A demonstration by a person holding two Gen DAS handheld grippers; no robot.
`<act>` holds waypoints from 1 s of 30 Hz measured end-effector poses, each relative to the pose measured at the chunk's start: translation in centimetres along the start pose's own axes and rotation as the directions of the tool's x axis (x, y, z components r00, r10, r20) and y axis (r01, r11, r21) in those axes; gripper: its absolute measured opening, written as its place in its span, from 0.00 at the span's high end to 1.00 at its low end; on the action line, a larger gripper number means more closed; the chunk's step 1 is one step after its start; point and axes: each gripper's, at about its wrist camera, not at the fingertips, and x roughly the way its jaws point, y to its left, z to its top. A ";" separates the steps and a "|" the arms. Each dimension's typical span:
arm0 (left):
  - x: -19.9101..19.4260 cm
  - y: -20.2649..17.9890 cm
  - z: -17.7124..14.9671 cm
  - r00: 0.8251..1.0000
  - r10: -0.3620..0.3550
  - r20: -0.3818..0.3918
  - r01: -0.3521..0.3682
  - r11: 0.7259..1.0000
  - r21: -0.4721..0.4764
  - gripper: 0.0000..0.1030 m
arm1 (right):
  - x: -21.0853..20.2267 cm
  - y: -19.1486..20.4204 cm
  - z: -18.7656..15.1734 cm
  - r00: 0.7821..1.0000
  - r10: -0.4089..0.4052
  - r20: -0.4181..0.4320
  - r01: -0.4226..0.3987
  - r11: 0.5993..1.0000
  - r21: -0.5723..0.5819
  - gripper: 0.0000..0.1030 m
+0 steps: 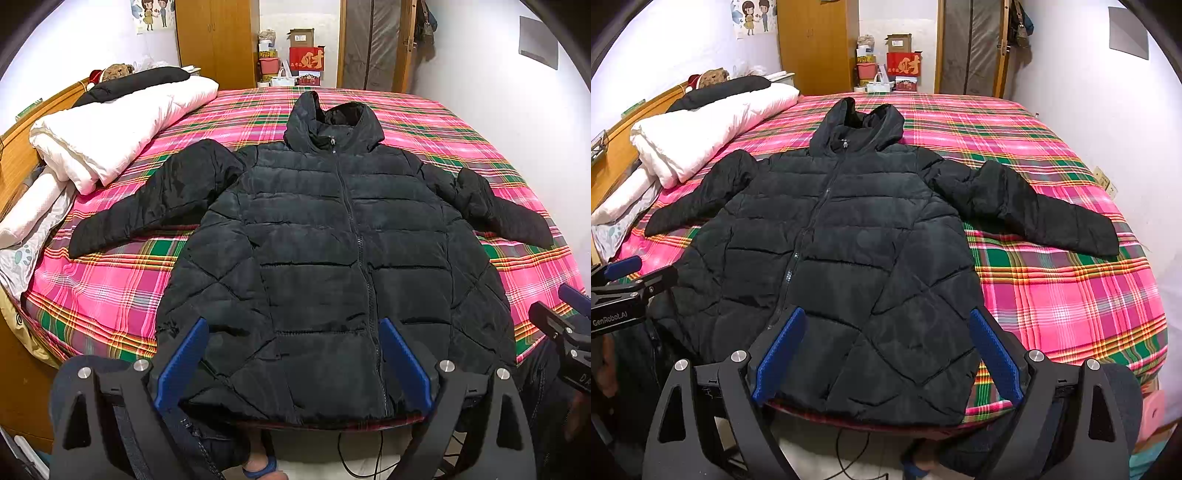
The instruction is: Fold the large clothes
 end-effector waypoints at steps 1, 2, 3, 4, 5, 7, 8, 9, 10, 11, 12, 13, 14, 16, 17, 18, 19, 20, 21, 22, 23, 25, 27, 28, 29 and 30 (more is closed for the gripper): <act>0.0 0.0 0.0 1.000 0.000 0.000 0.000 1.000 -0.001 0.08 | 0.1 0.0 0.0 1.000 0.000 0.000 0.000 1.000 0.000 0.12; 0.0 0.0 0.0 1.000 -0.001 -0.001 0.001 1.000 0.000 0.08 | 0.1 0.0 0.0 1.000 -0.001 -0.001 0.001 1.000 0.000 0.12; 0.0 0.0 0.0 1.000 -0.001 -0.001 0.001 1.000 0.000 0.08 | 0.1 0.0 0.0 1.000 0.000 -0.001 0.000 1.000 0.000 0.12; 0.0 0.0 0.0 1.000 -0.001 0.000 0.001 1.000 0.000 0.08 | 0.1 0.0 0.0 1.000 -0.001 -0.001 0.001 1.000 -0.001 0.12; 0.0 0.0 0.0 1.000 -0.001 0.000 0.001 1.000 0.000 0.08 | 0.1 0.0 0.0 1.000 -0.001 -0.001 0.001 1.000 -0.001 0.12; 0.0 0.0 0.0 1.000 0.000 0.000 0.000 1.000 0.000 0.08 | 0.1 0.1 0.0 1.000 -0.001 -0.002 0.001 1.000 0.000 0.12; 0.0 0.0 0.0 1.000 -0.001 0.000 0.001 1.000 0.000 0.08 | 0.1 0.1 0.0 1.000 -0.002 -0.002 0.002 1.000 -0.001 0.12; 0.0 0.0 0.0 1.000 -0.001 0.000 0.001 1.000 0.000 0.08 | 0.1 0.0 0.0 1.000 -0.001 -0.002 0.001 1.000 -0.001 0.12; 0.0 0.0 0.0 1.000 -0.001 0.000 0.001 1.000 0.000 0.08 | 0.1 0.1 0.0 1.000 -0.001 -0.002 0.001 1.000 -0.001 0.12; 0.1 0.0 0.0 1.000 0.000 0.000 0.000 1.000 0.000 0.08 | 0.1 0.1 0.0 1.000 -0.002 -0.002 0.001 1.000 -0.001 0.12; 0.0 0.0 0.0 1.000 -0.001 -0.001 0.001 1.000 0.000 0.08 | 0.1 0.1 0.0 1.000 -0.002 -0.002 0.002 1.000 -0.001 0.12; 0.0 0.0 0.0 1.000 -0.001 -0.001 0.001 1.000 0.000 0.08 | 0.1 0.1 0.0 1.000 -0.002 -0.002 0.002 1.000 -0.001 0.12; 0.0 0.0 0.0 1.000 -0.001 -0.001 0.001 1.000 0.000 0.08 | 0.1 0.1 0.0 1.000 -0.002 -0.003 0.002 1.000 -0.002 0.12; 0.0 0.0 0.0 1.000 -0.002 -0.001 0.002 1.000 0.000 0.08 | 0.1 0.1 0.0 1.000 -0.002 -0.003 0.002 1.000 -0.002 0.12; 0.0 0.0 0.0 1.000 -0.003 -0.001 0.003 1.000 0.000 0.08 | 0.2 0.1 0.0 1.000 -0.002 -0.003 0.002 1.000 -0.002 0.12; 0.0 0.0 0.0 1.000 -0.002 -0.001 0.002 1.000 0.000 0.08 | 0.2 0.1 0.0 1.000 -0.002 -0.003 0.002 1.000 -0.002 0.12; 0.0 0.0 0.0 1.000 -0.002 -0.001 0.002 1.000 0.000 0.08 | 0.2 0.1 0.0 1.000 -0.002 -0.004 0.002 1.000 -0.002 0.12; 0.0 0.0 0.0 1.000 -0.002 -0.001 0.002 1.000 0.000 0.08 | 0.2 0.1 0.0 1.000 -0.002 -0.004 0.002 1.000 -0.002 0.12; 0.0 0.0 0.0 1.000 -0.001 -0.001 0.001 1.000 -0.001 0.08 | 0.2 0.1 0.0 1.000 -0.002 -0.004 0.002 1.000 -0.002 0.12; 0.0 0.0 0.0 1.000 -0.001 0.000 0.001 1.000 -0.001 0.08 | 0.2 0.1 0.0 1.000 -0.002 -0.003 0.002 1.000 -0.002 0.12; 0.0 0.0 0.0 1.000 -0.001 -0.001 0.001 1.000 -0.001 0.08 | 0.2 0.1 0.0 1.000 -0.002 -0.003 0.002 1.000 -0.002 0.12; 0.0 0.0 0.0 1.000 -0.002 -0.002 0.002 1.000 0.000 0.08 | 0.2 0.1 0.0 1.000 -0.002 -0.005 0.002 1.000 -0.001 0.12; -0.1 -0.2 -0.2 1.000 -0.002 0.000 0.002 1.000 0.001 0.08 | 0.1 0.1 0.1 1.000 -0.002 -0.006 0.002 1.000 -0.002 0.12; -0.2 -0.2 -0.2 1.000 -0.002 0.000 0.002 1.000 0.002 0.08 | 0.2 0.1 -0.1 1.000 -0.002 -0.006 0.002 1.000 -0.002 0.12; -0.1 -0.1 -0.1 1.000 -0.003 -0.001 0.003 1.000 0.000 0.08 | 0.3 0.1 -0.1 1.000 -0.002 -0.006 0.002 1.000 -0.003 0.12; -0.1 -0.1 -0.1 1.000 -0.003 -0.002 0.003 1.000 -0.001 0.08 | 0.3 0.1 -0.1 1.000 -0.002 -0.006 0.002 1.000 -0.004 0.12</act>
